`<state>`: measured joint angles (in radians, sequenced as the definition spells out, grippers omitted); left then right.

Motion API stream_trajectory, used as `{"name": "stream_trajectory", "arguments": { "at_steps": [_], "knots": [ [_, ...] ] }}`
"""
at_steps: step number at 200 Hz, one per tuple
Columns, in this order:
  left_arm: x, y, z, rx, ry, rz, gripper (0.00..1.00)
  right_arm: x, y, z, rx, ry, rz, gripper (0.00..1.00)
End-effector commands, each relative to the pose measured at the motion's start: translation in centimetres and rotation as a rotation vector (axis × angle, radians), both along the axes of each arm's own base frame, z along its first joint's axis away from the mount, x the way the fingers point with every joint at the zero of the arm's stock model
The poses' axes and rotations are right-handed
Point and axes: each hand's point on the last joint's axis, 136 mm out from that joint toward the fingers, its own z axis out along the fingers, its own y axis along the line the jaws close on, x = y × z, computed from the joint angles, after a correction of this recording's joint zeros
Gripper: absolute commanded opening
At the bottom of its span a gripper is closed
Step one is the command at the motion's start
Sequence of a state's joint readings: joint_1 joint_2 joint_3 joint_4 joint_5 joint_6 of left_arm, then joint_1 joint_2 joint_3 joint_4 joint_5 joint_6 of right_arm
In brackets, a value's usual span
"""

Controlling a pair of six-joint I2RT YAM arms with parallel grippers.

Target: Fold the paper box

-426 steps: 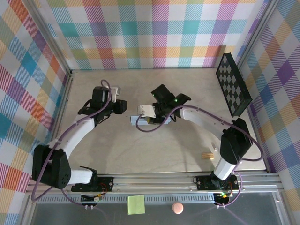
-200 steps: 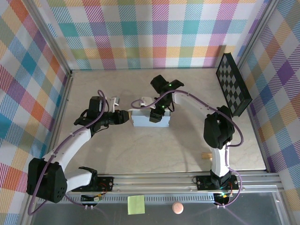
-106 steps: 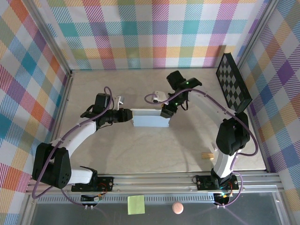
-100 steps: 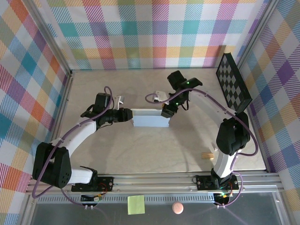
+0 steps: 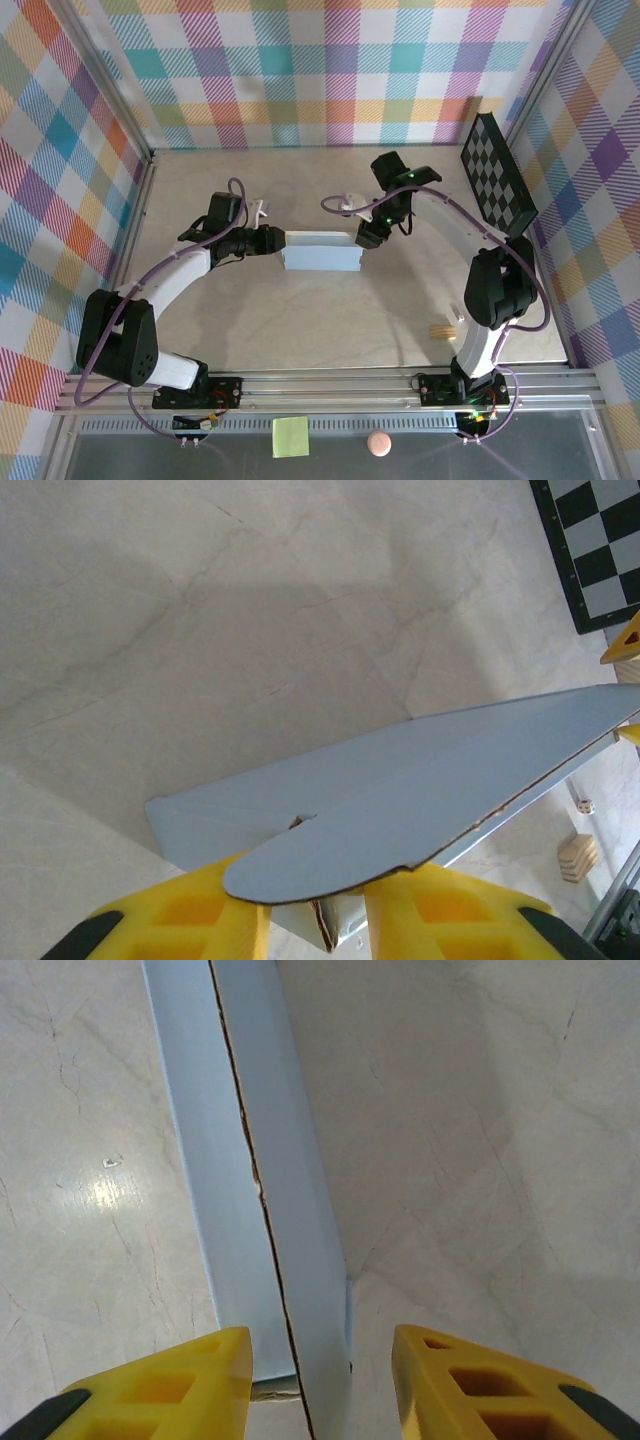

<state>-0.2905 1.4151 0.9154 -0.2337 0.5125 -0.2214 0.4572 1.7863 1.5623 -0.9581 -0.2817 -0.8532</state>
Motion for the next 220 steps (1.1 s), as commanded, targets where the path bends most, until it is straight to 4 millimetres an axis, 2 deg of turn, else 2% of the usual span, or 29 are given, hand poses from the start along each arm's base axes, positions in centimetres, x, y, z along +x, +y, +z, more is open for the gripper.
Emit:
{"name": "stream_trajectory", "arguments": {
  "at_steps": [1, 61, 101, 119, 151, 185, 220],
  "knots": [
    [-0.2, -0.2, 0.0, 0.023, 0.005, -0.017, 0.27, -0.7, -0.1, 0.8, 0.033, -0.01, 0.019, 0.4],
    [-1.6, 0.5, -2.6, 0.07, 0.093, -0.001, 0.15, -1.4, -0.7, -1.3, 0.019, 0.035, 0.009, 0.31],
    [-1.9, 0.7, -2.8, 0.078, 0.109, 0.0, 0.12, -1.5, -0.8, -1.3, 0.029, 0.038, 0.004, 0.28],
    [-1.7, 0.7, -1.5, 0.079, 0.075, 0.004, 0.16, -1.3, -0.6, -0.6, 0.042, 0.019, 0.001, 0.3],
    [-1.1, 1.3, 2.4, 0.099, -0.044, 0.006, 0.32, -0.5, -0.2, 1.7, 0.094, -0.046, -0.018, 0.41],
    [-1.0, 1.0, 6.2, 0.111, -0.182, -0.066, 0.39, -0.7, 0.4, 4.6, 0.176, -0.095, -0.024, 0.48],
    [-0.8, -0.1, 8.7, 0.128, -0.305, -0.199, 0.44, -1.1, 0.4, 6.7, 0.251, -0.14, -0.058, 0.52]
  ]
}}
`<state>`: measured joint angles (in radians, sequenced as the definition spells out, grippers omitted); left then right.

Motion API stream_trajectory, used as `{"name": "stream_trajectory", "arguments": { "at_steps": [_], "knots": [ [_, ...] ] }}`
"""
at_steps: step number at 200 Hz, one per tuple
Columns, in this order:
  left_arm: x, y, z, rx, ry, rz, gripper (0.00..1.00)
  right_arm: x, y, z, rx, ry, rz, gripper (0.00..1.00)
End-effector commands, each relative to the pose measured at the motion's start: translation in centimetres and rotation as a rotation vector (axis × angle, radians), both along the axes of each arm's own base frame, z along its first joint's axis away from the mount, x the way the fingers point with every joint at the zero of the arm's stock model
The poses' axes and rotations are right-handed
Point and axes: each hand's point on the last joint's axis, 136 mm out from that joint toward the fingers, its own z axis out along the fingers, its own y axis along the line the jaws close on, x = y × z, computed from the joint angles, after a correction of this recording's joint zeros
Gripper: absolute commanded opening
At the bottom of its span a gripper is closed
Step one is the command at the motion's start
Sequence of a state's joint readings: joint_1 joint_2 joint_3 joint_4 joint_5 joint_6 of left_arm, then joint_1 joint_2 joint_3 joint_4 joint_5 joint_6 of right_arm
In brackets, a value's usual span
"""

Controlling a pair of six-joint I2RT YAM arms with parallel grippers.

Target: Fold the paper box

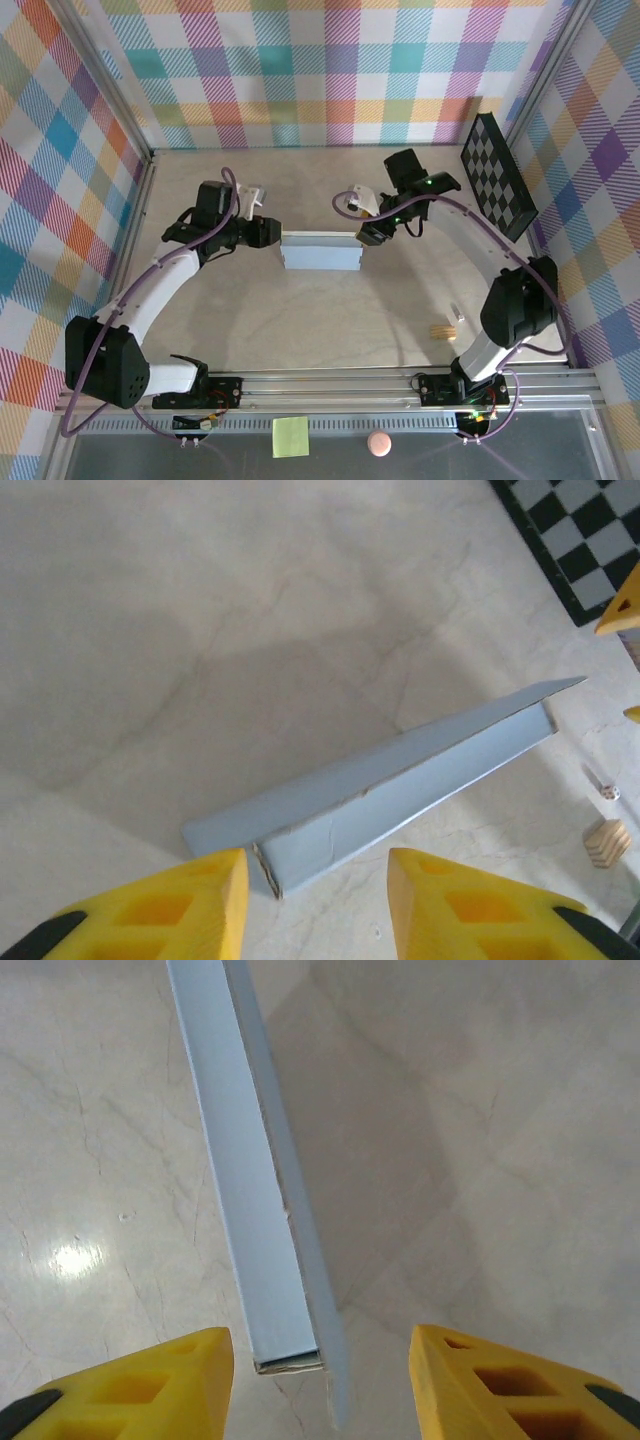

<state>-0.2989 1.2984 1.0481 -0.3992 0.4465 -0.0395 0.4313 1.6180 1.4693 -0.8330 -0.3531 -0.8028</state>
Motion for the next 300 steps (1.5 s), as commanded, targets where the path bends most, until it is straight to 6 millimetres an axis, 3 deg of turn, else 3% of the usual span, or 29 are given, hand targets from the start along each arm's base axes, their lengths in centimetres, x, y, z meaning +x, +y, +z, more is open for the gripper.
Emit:
{"name": "stream_trajectory", "arguments": {
  "at_steps": [1, 26, 47, 65, 82, 134, 167, 216, 248, 300],
  "knots": [
    [-0.5, -1.0, 2.2, 0.031, -0.095, -0.131, 0.44, -0.8, 0.5, 2.1, 0.102, -0.016, -0.015, 0.52],
    [-0.4, -2.4, 3.5, 0.061, -0.182, -0.258, 0.49, -1.3, 0.4, 3.4, 0.177, -0.056, -0.067, 0.53],
    [-1.0, -4.1, 3.5, 0.125, -0.261, -0.416, 0.54, -2.3, -0.1, 3.7, 0.222, -0.079, -0.108, 0.53],
    [-2.1, -5.4, 2.6, 0.228, -0.355, -0.588, 0.66, -3.5, -0.9, 3.4, 0.227, -0.087, -0.126, 0.53],
    [-1.9, -6.2, 2.0, 0.284, -0.404, -0.664, 0.74, -4.5, -1.8, 3.2, 0.21, -0.099, -0.147, 0.53],
    [-1.5, -8.4, -0.8, 0.317, -0.362, -0.901, 0.78, -7.3, -3.8, 2.3, 0.17, -0.103, -0.174, 0.53],
    [-0.9, -9.2, -2.5, 0.318, -0.313, -0.976, 0.78, -7.9, -4.3, 1.7, 0.153, -0.09, -0.187, 0.52],
    [-1.4, -9.0, -5.6, 0.339, -0.193, -1.093, 0.7, -8.1, -4.2, 1.1, 0.153, -0.06, -0.189, 0.51],
    [-0.9, -9.1, -6.2, 0.348, -0.178, -1.104, 0.64, -8.1, -4.2, 0.9, 0.152, -0.053, -0.197, 0.5],
    [-0.6, -8.8, -7.0, 0.37, -0.128, -1.13, 0.46, -7.9, -4.4, 0.8, 0.141, -0.048, -0.205, 0.5]
  ]
}}
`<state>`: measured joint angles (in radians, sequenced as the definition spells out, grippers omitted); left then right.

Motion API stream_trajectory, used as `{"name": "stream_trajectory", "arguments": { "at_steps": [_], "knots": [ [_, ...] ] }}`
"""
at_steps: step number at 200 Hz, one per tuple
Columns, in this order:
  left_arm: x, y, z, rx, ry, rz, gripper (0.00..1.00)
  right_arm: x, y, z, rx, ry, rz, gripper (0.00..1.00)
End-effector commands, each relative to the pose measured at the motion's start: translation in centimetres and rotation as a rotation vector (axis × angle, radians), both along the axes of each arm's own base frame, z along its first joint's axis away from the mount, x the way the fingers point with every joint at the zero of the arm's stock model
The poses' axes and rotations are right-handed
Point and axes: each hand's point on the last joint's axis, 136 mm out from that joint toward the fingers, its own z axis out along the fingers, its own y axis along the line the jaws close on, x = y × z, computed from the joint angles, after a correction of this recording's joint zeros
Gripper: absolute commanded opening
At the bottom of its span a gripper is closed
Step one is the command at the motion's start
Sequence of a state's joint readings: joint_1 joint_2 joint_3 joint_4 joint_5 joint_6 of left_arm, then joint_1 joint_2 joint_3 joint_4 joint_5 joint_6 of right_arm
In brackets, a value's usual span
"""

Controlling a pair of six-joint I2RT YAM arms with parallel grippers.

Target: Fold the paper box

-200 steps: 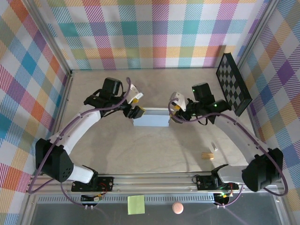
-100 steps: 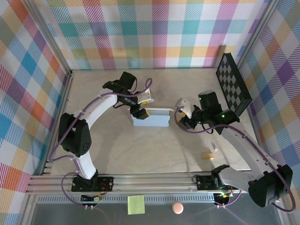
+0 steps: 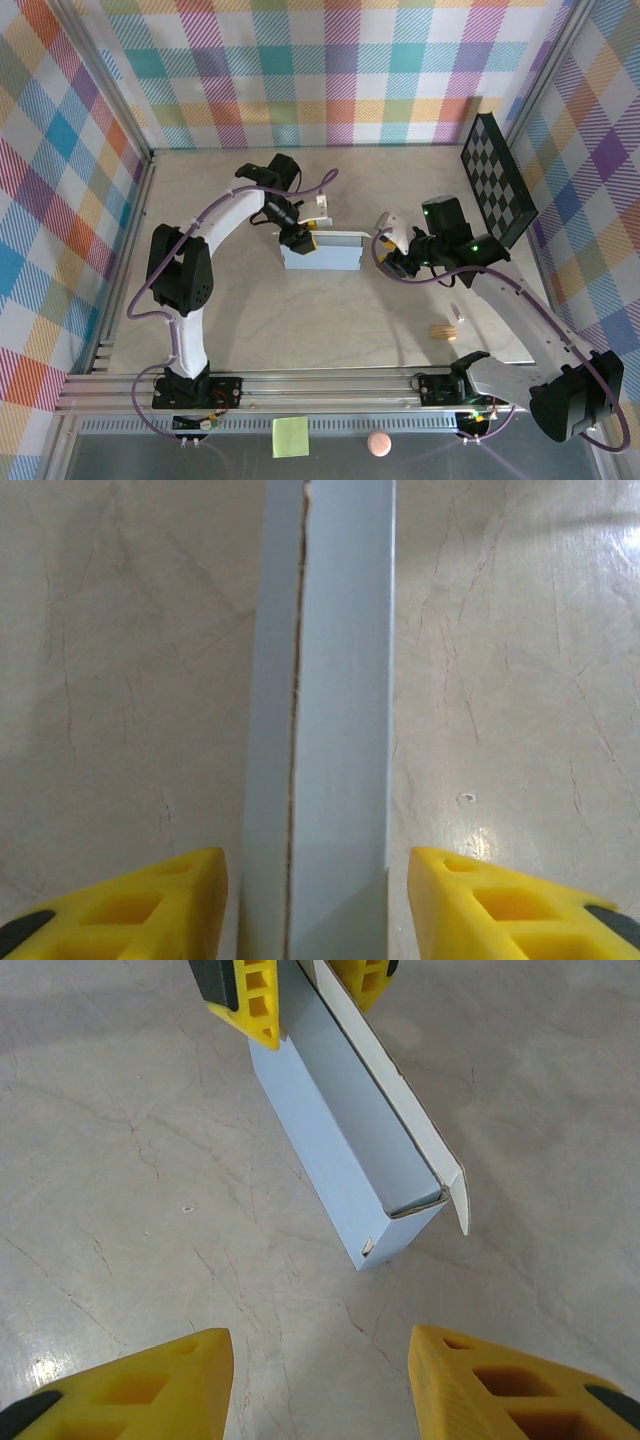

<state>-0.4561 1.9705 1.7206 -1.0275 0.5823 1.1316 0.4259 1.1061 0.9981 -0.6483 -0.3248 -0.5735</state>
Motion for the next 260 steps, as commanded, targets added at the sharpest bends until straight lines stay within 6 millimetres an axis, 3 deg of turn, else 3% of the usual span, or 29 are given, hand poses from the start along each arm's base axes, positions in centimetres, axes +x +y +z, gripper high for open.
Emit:
{"name": "stream_trajectory", "arguments": {
  "at_steps": [1, 42, 69, 120, 142, 163, 191, 260],
  "knots": [
    [-0.9, 0.1, 0.0, 0.014, 0.03, -0.04, 0.46, -0.1, -0.1, -0.3, 0.003, 0.029, -0.012, 0.5],
    [-1.1, 0.5, -0.1, 0.032, 0.037, -0.035, 0.38, 0.4, 0.1, 0.3, 0.005, 0.023, -0.02, 0.48],
    [-1.5, 1.0, 0.0, 0.039, 0.046, -0.011, 0.33, 1.9, 0.5, 1.2, 0.06, 0.017, -0.095, 0.49],
    [-3.0, 2.6, 0.1, 0.06, 0.048, 0.05, 0.32, 5.4, 1.8, 2.5, 0.226, 0.143, -0.329, 0.46],
    [-3.9, 3.4, 0.4, 0.07, 0.042, 0.069, 0.32, 5.8, 2.8, 2.7, 0.286, 0.229, -0.367, 0.43],
    [-4.6, 4.0, 0.4, 0.068, 0.039, 0.085, 0.33, 5.7, 3.7, 2.2, 0.287, 0.282, -0.352, 0.42],
    [-5.2, 4.2, 0.0, 0.059, 0.04, 0.097, 0.34, 4.0, 5.0, 1.4, 0.248, 0.367, -0.227, 0.49],
    [-5.5, 4.1, -0.4, 0.051, 0.048, 0.105, 0.35, 3.4, 6.4, -3.3, 0.122, 0.424, -0.146, 0.45]
  ]
}}
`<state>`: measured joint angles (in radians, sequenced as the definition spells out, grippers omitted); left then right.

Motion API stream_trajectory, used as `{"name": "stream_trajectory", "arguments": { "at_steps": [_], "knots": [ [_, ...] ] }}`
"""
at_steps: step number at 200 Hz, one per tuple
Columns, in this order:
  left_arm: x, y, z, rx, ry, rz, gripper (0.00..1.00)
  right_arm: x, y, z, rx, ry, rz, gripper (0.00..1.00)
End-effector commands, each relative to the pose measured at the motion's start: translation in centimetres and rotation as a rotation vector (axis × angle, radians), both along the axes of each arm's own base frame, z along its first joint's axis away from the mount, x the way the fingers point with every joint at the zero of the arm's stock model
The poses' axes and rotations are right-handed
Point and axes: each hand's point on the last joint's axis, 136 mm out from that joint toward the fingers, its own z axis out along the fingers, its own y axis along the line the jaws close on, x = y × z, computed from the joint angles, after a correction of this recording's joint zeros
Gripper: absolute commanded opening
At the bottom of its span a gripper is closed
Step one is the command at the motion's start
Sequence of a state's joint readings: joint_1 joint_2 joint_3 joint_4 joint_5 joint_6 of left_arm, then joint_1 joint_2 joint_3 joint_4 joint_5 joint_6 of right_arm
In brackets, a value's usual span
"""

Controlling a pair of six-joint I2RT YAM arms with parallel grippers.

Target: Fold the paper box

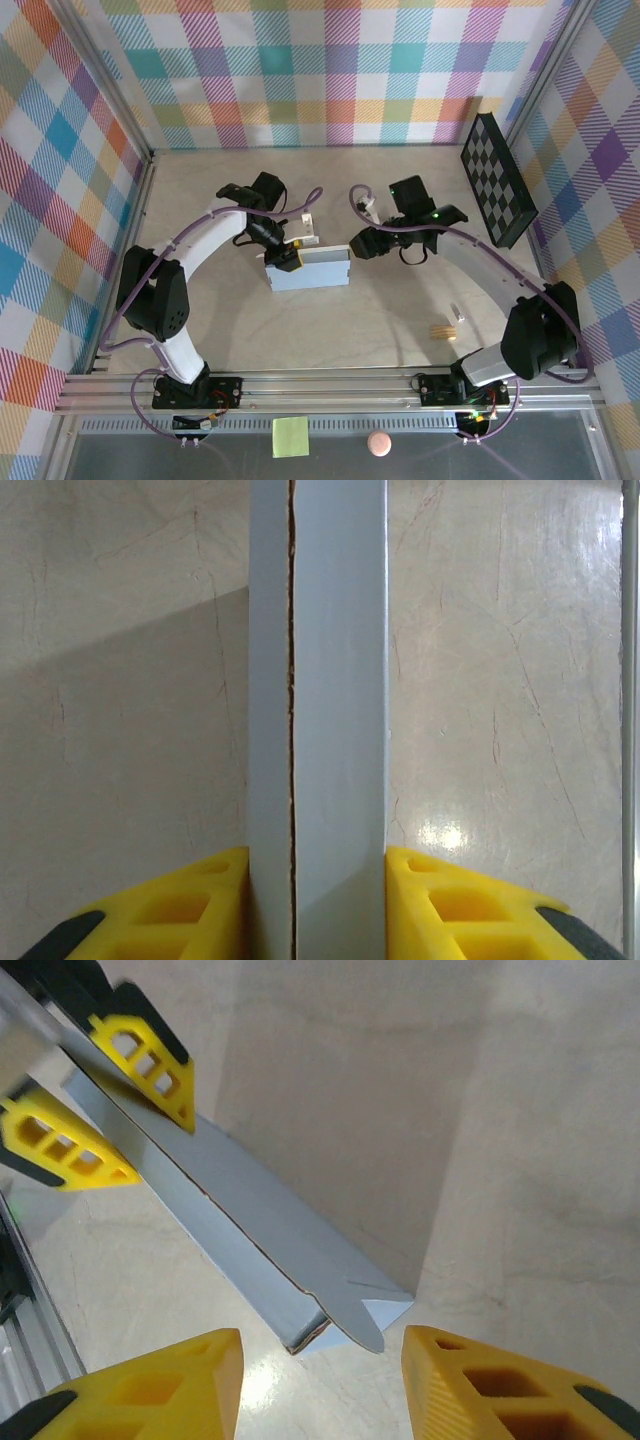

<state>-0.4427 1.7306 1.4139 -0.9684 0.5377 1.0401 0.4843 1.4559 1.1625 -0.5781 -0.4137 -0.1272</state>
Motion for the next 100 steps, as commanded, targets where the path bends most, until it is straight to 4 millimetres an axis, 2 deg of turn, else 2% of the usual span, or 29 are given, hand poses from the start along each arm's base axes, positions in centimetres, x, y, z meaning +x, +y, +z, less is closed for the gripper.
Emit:
{"name": "stream_trajectory", "arguments": {
  "at_steps": [1, 44, 100],
  "knots": [
    [-0.54, 0.42, 0.01, 0.0, 0.009, 0.006, 0.35, -0.48, 0.7, -0.24, -0.014, -0.001, 0.056, 0.45],
    [-0.46, 0.36, 0.08, -0.006, 0.0, 0.009, 0.36, 0.04, 0.94, -1.15, -0.049, 0.002, 0.056, 0.38],
    [-0.39, 0.19, -0.06, -0.005, -0.006, 0.013, 0.36, 0.03, 1.22, -0.86, -0.063, -0.005, 0.041, 0.24]
  ]
}}
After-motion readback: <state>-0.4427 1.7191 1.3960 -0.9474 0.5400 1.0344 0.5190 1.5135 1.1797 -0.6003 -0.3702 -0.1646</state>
